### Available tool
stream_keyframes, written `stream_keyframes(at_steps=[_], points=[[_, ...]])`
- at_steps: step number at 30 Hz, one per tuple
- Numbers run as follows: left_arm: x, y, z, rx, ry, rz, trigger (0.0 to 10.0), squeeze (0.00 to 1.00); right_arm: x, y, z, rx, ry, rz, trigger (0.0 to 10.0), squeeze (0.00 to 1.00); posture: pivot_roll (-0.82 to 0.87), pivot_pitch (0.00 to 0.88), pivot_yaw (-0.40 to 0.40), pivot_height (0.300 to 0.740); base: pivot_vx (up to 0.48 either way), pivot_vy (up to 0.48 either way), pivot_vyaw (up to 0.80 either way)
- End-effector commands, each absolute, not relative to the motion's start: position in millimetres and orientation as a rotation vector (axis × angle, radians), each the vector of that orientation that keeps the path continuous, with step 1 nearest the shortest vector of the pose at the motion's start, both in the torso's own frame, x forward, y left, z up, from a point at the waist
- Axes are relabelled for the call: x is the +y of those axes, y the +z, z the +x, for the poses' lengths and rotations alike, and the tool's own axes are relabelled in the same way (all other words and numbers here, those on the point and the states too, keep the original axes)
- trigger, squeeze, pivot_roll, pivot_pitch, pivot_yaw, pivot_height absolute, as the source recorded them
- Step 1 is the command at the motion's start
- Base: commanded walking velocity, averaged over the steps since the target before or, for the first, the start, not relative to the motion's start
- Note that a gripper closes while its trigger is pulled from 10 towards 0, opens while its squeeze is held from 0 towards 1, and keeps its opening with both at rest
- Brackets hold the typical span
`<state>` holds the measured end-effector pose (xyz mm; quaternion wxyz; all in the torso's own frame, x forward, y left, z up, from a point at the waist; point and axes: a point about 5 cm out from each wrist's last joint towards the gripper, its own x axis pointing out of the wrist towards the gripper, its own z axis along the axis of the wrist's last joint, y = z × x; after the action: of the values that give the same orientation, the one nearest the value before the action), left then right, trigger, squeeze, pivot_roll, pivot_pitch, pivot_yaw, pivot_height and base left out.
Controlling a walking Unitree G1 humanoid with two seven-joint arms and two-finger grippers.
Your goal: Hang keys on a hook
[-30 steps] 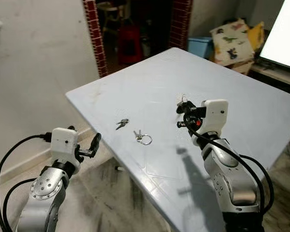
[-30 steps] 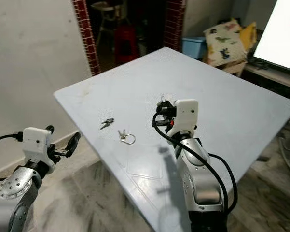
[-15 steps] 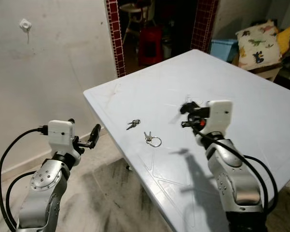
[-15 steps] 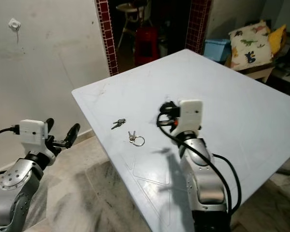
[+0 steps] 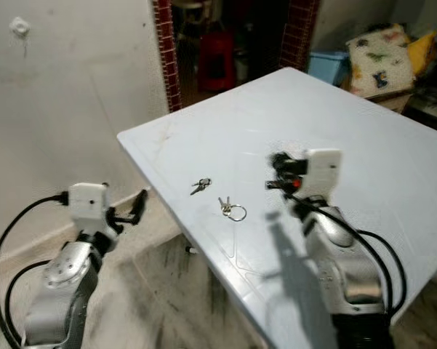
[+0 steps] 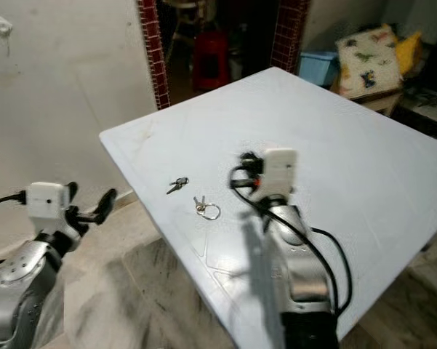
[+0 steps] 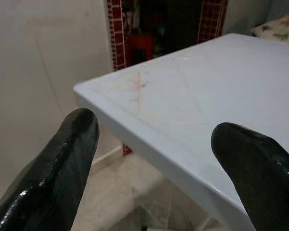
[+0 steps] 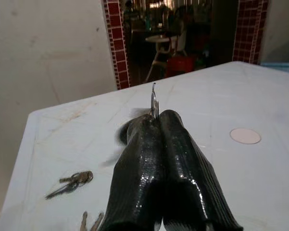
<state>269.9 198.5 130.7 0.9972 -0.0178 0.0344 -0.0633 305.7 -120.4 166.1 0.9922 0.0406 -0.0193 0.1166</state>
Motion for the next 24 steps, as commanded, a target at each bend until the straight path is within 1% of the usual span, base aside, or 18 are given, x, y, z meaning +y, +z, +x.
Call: stream_keyframes(at_steps=[1, 24], points=[[198.4, 130.2, 269.1, 0.078, -0.128, -0.032, 10.0, 0.0, -123.3, 166.5, 305.9, -0.037, 0.223, 0.084, 10.0, 0.0, 0.05, 0.0, 0.037, 0.74, 0.0, 0.442, 0.0], [195.6, 128.1, 269.6, 0.106, -0.13, -0.03, 10.0, 0.0, -122.6, 169.1, 310.5, -0.048, 0.214, 0.086, 10.0, 0.0, 0.05, 0.0, 0.04, 0.74, 0.0, 0.439, 0.0]])
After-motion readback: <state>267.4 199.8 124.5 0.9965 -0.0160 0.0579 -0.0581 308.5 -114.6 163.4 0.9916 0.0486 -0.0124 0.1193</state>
